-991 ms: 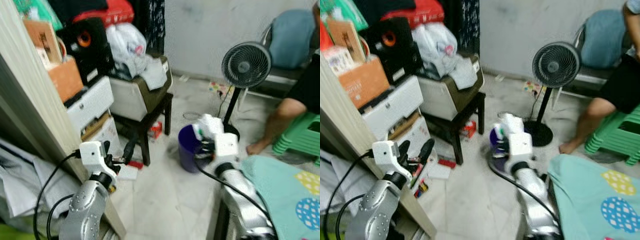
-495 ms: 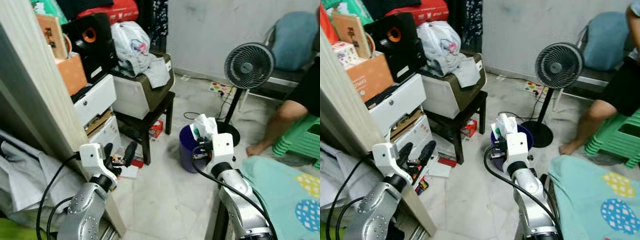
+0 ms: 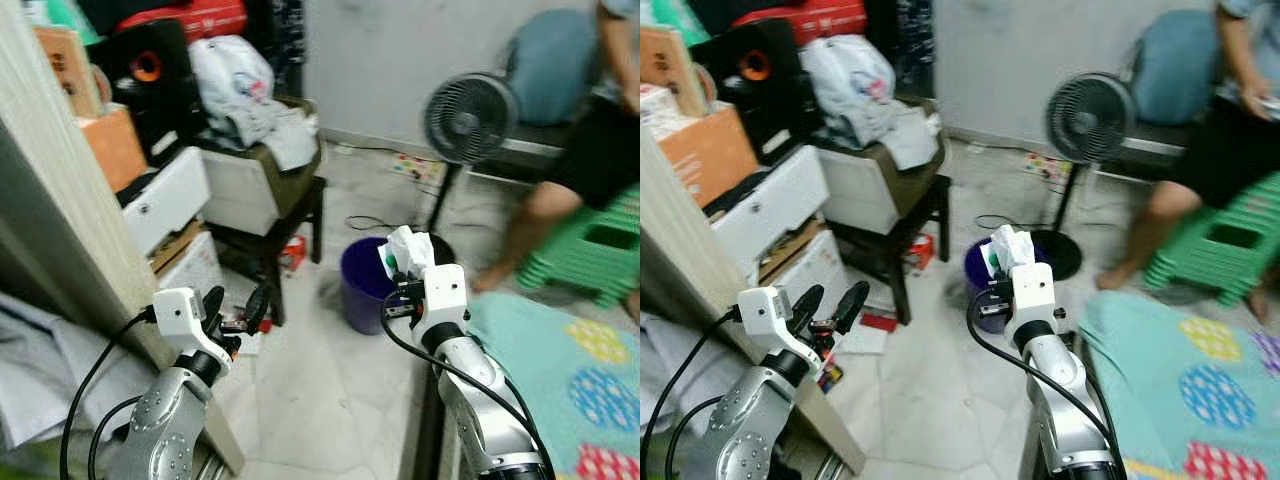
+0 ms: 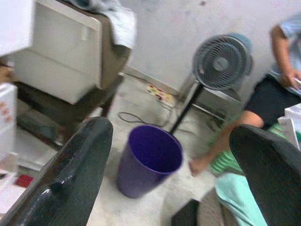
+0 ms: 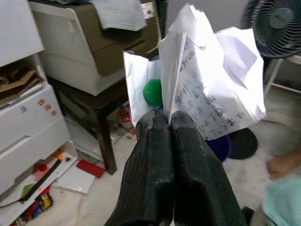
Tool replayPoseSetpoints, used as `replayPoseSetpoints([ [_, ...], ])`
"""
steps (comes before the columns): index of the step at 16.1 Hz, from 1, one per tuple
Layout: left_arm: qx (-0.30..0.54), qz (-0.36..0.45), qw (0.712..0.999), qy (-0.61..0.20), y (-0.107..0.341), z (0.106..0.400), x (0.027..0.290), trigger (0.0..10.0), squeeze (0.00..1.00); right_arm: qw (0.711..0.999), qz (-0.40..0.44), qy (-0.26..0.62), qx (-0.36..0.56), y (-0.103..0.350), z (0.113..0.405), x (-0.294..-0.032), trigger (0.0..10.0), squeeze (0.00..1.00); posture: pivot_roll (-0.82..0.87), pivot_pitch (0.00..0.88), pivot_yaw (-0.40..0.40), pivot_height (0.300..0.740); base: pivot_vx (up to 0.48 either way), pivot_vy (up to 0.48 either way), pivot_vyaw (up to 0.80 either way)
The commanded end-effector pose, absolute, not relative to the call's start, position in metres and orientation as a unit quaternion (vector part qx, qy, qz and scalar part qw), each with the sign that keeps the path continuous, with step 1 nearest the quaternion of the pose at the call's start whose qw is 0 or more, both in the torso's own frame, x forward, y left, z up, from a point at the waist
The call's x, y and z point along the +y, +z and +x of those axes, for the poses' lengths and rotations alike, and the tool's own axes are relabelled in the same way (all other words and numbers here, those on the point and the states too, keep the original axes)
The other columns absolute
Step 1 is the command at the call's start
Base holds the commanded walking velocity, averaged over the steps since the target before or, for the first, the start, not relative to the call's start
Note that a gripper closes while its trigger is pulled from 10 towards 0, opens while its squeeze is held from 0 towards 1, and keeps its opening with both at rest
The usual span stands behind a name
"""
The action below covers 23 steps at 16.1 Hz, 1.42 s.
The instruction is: Clean up the room
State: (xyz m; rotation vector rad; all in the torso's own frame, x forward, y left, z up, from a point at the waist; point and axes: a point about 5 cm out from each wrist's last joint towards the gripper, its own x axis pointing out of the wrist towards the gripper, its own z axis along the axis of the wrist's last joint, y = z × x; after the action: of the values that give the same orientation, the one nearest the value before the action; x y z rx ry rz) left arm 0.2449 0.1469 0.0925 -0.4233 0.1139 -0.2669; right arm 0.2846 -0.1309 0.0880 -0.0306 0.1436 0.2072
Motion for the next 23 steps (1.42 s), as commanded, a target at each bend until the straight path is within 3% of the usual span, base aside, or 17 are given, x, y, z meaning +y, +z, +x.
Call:
replayPoseSetpoints([
  [1, 0.054, -0.207, 0.965, -0.150, 0.0968, 0.2464, 0.1409, 10.0, 0.00, 0.992, -0.020, 0.106, 0.069, 0.0898, 0.2848, -0.1304, 10.0, 0.00, -0.04, 0.000, -0.011, 0.740, 0.000, 0.000, -0.80],
  [5, 0.051, -0.197, 0.973, -0.106, 0.0950, 0.2497, 0.1508, 10.0, 0.00, 0.992, -0.025, 0.109, 0.065, 0.0907, 0.2849, -0.1293, 10.0, 0.00, -0.04, 0.000, -0.014, 0.740, 0.000, 0.000, -0.53],
  [9, 0.046, -0.203, 0.971, -0.116, 0.0981, 0.2486, 0.1486, 10.0, 0.00, 0.991, -0.024, 0.110, 0.066, 0.0907, 0.2850, -0.1296, 10.0, 0.00, -0.04, 0.000, -0.014, 0.740, 0.000, 0.000, -0.72],
  [13, 0.036, -0.204, 0.969, -0.137, 0.1025, 0.2476, 0.1421, 10.0, 0.00, 0.992, -0.024, 0.110, 0.065, 0.0913, 0.2847, -0.1295, 10.0, 0.00, -0.05, 0.000, -0.012, 0.740, 0.000, 0.000, 0.00],
  [23, 0.032, -0.203, 0.970, -0.132, 0.1037, 0.2448, 0.1444, 10.0, 0.00, 0.993, -0.047, 0.102, 0.039, 0.0991, 0.2789, -0.1366, 10.0, 0.00, -0.05, 0.000, -0.015, 0.740, 0.301, 0.000, 0.00],
])
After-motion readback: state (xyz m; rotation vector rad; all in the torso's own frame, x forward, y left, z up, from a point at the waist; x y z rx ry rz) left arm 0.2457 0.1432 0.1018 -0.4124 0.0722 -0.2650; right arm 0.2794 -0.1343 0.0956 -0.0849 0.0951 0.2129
